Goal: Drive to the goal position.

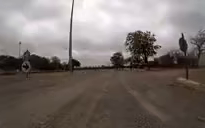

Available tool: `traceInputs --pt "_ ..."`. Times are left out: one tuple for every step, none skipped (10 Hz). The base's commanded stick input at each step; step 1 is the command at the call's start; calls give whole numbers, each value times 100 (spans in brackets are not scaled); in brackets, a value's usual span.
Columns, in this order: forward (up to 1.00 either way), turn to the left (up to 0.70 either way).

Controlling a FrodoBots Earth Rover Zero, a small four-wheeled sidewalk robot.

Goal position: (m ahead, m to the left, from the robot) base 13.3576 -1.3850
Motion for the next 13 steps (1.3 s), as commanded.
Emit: traceInputs --pt "70 -1" --pt "70 -1" --pt "70 -1" --pt "70 -1" --pt "70 -1" --pt "70 -1" --pt "70 -1" --pt "70 -1" --pt "70 -1" --pt "70 -1" --pt "70 -1" --pt "70 -1" --pt "70 -1"
